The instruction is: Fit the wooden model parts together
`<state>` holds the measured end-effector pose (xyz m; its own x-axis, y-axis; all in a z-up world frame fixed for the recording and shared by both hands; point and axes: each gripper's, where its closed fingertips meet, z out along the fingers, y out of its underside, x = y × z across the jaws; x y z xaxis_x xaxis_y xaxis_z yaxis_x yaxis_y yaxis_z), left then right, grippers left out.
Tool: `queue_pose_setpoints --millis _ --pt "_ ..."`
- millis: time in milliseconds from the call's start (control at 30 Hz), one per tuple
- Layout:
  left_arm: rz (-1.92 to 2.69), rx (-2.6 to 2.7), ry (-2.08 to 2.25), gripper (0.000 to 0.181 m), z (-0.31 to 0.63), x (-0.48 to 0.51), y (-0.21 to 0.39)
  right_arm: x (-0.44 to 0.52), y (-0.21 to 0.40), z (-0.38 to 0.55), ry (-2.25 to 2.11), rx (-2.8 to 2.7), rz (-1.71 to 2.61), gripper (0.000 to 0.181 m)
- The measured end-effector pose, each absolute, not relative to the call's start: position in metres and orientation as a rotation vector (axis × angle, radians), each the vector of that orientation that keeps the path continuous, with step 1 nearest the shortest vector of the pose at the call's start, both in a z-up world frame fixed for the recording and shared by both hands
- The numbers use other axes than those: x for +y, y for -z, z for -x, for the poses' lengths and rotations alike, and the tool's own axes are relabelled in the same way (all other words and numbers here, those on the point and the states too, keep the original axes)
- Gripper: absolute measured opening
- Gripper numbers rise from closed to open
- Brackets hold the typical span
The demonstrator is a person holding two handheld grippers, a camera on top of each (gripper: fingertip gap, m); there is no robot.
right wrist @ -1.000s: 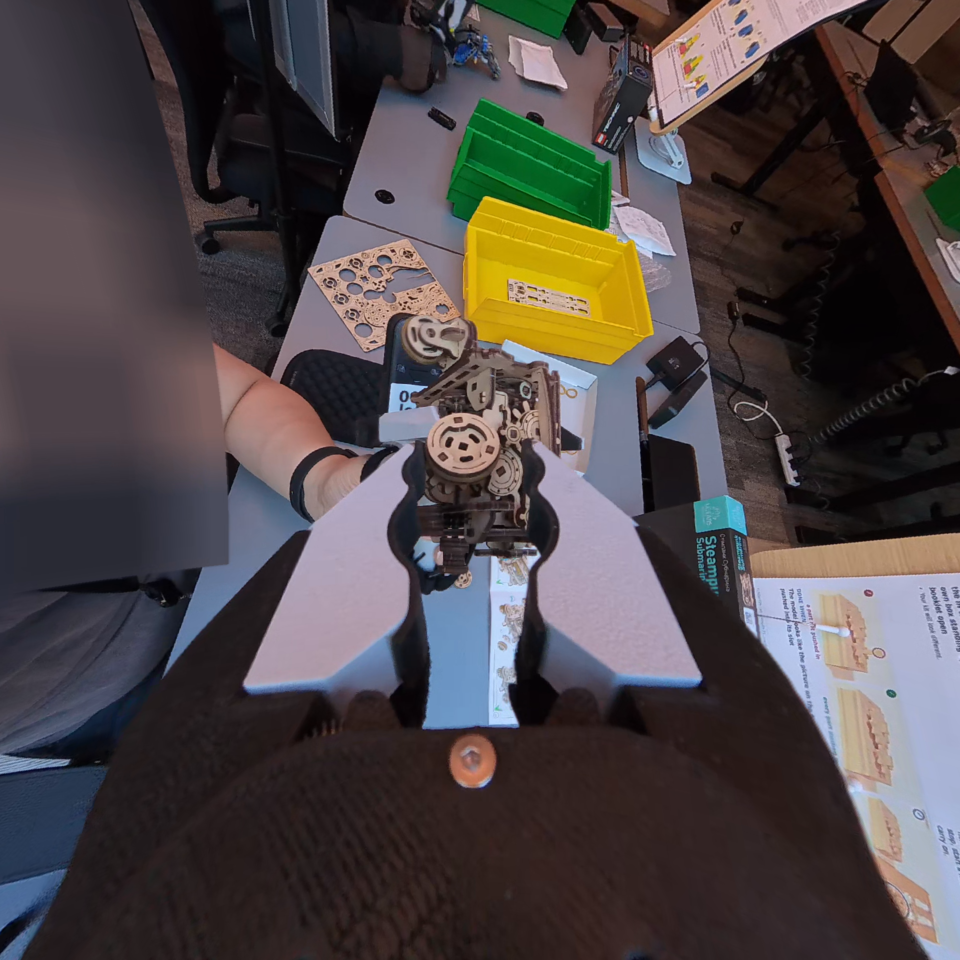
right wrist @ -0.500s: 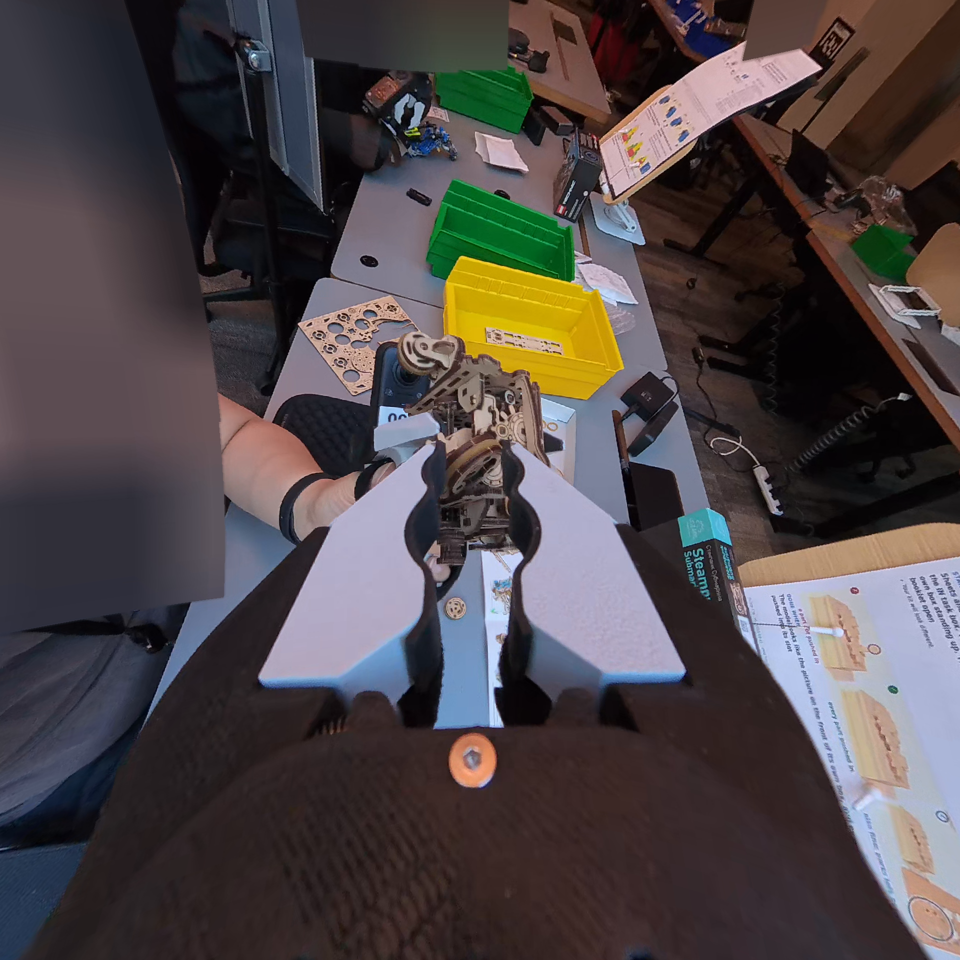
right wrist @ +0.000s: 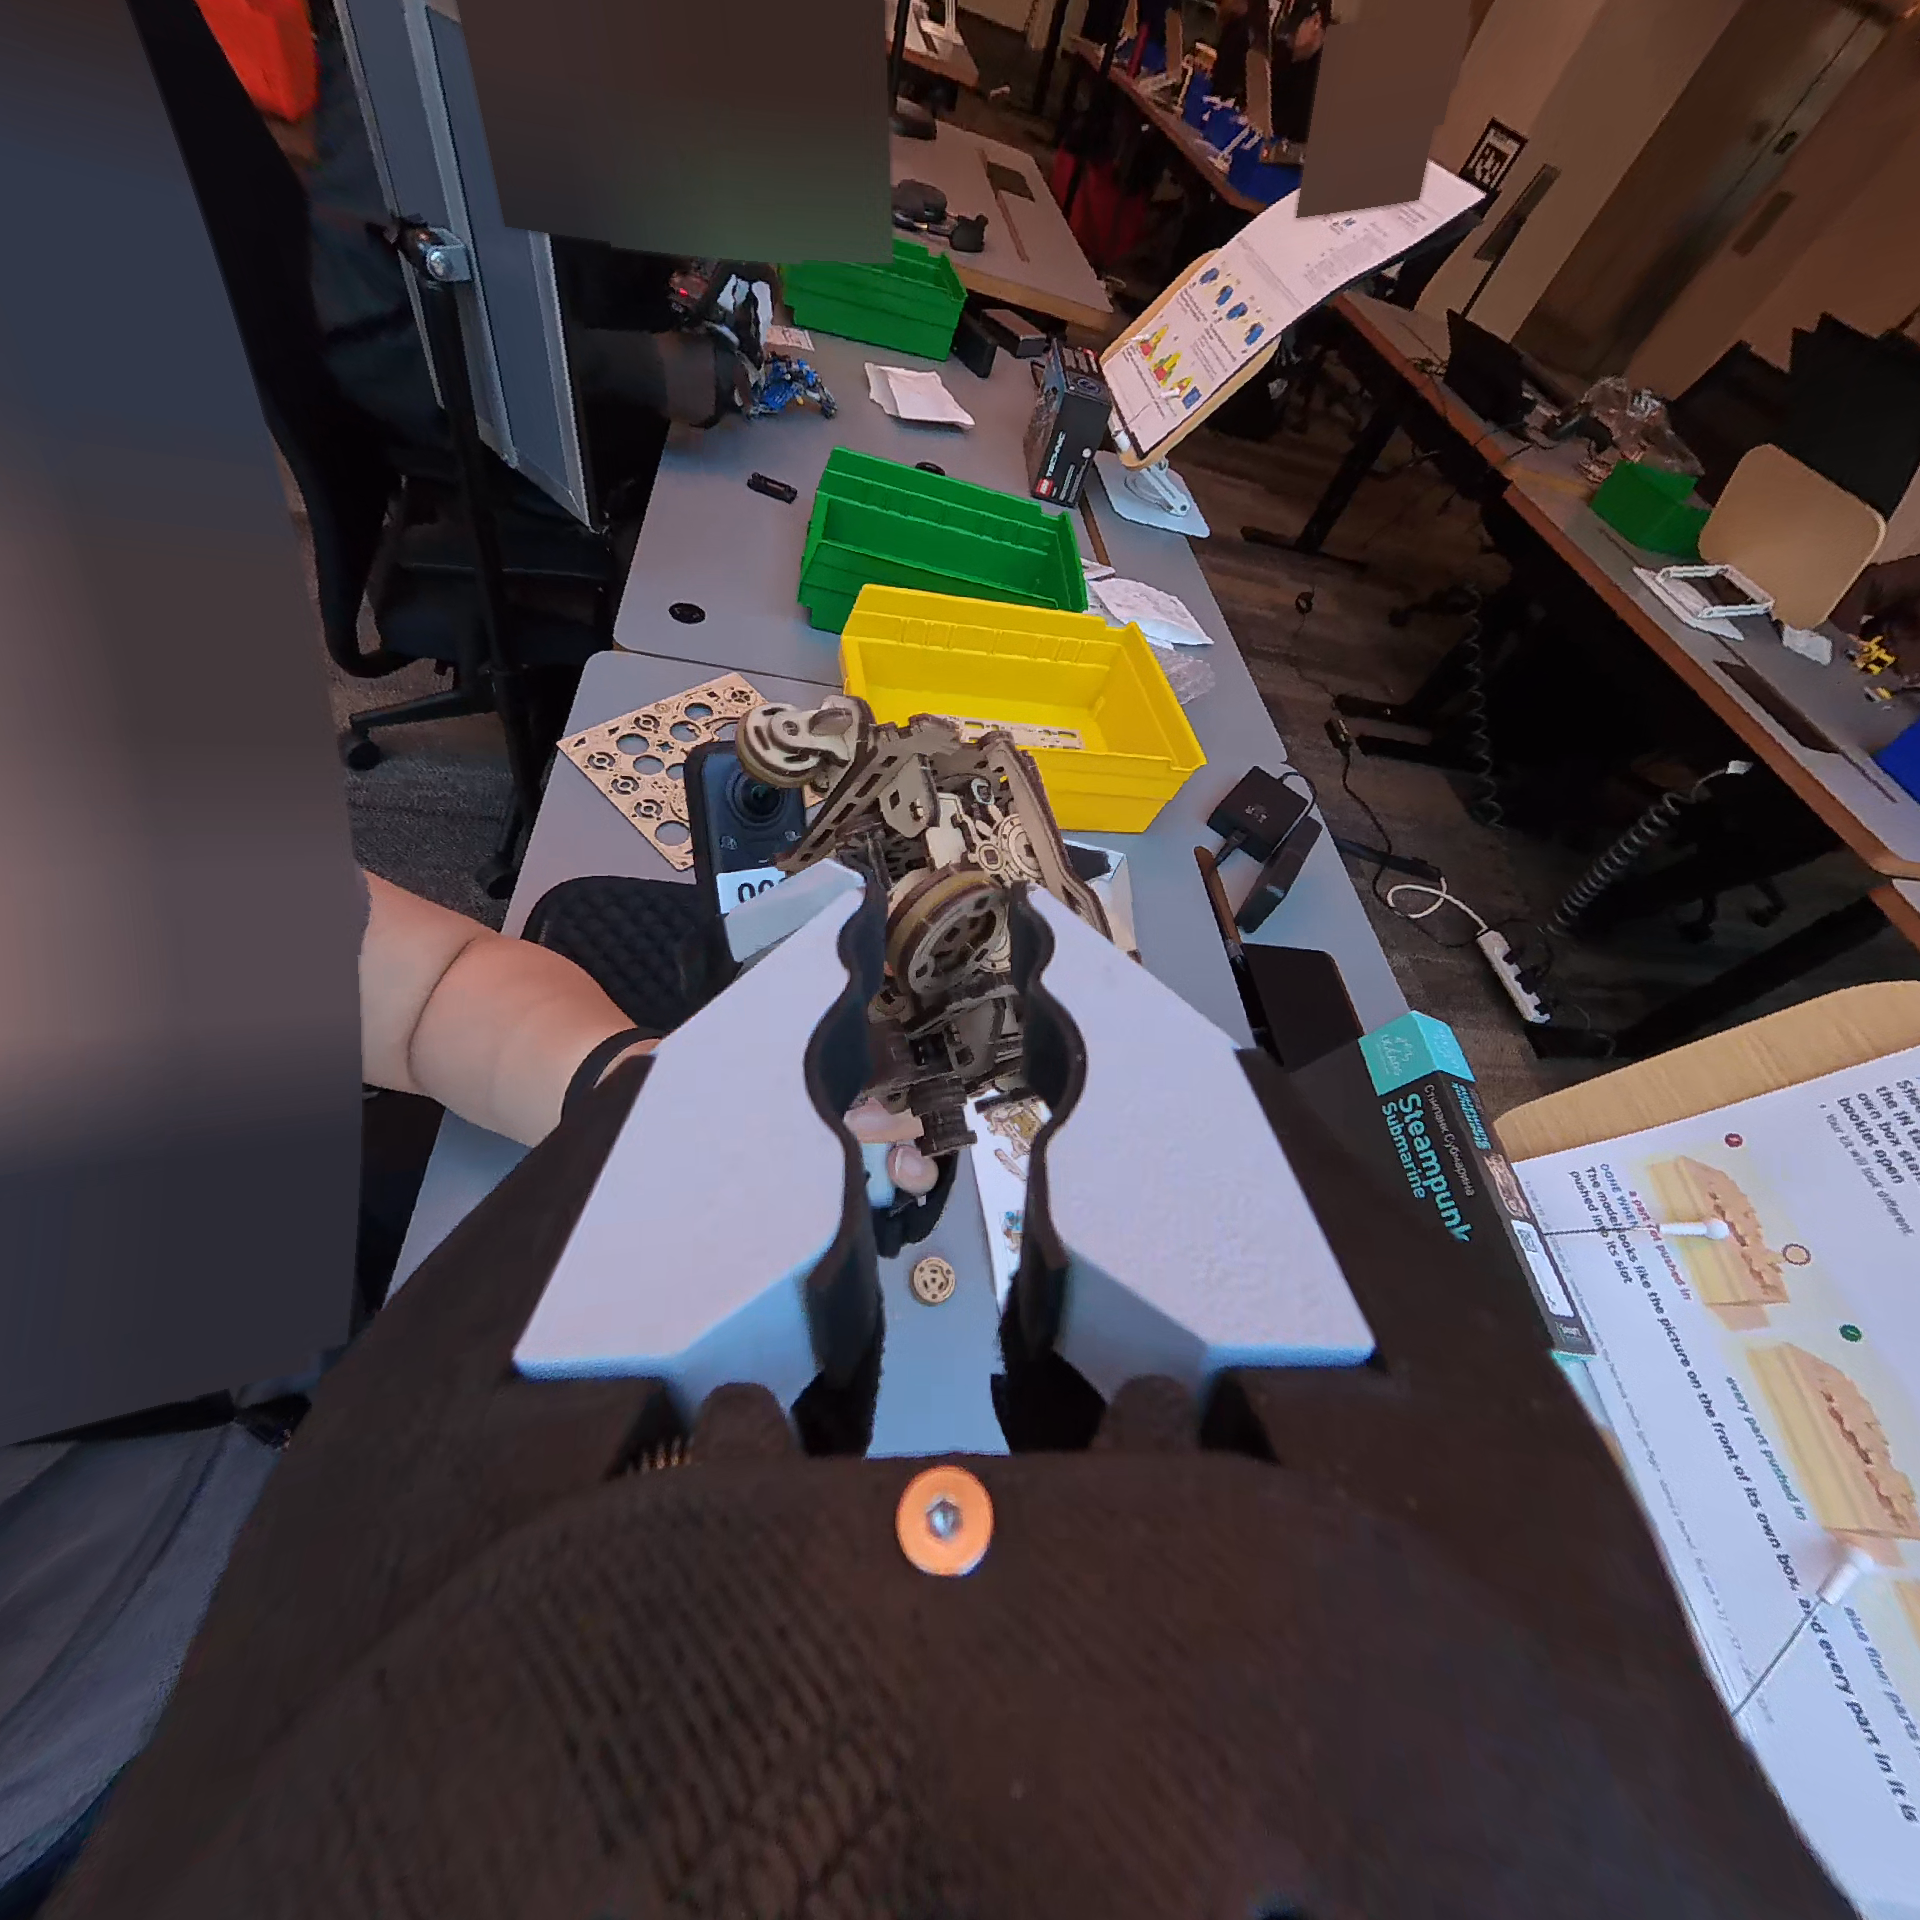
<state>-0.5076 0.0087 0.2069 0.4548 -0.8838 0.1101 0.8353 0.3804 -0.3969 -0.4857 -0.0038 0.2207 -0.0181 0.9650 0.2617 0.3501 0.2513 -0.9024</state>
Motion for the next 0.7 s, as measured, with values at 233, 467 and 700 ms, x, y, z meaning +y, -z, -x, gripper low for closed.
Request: queue_pose_setpoints --millis 233,467,700 --pt "0.412 0.111 1.085 0.064 0.514 0.006 -0.209 -0.003 -0.218 0.485 -0.732 -1.518 1.234 0.02" --pt "0.407 0.123 1.069 0.064 0.514 0.003 -0.211 -0.012 -0.22 0.489 -0.693 -1.489 1.179 0.008" --pt "0.404 0.129 1.046 0.064 0.516 0.001 -0.213 -0.015 -0.223 0.485 -0.68 -1.456 1.178 0.008"
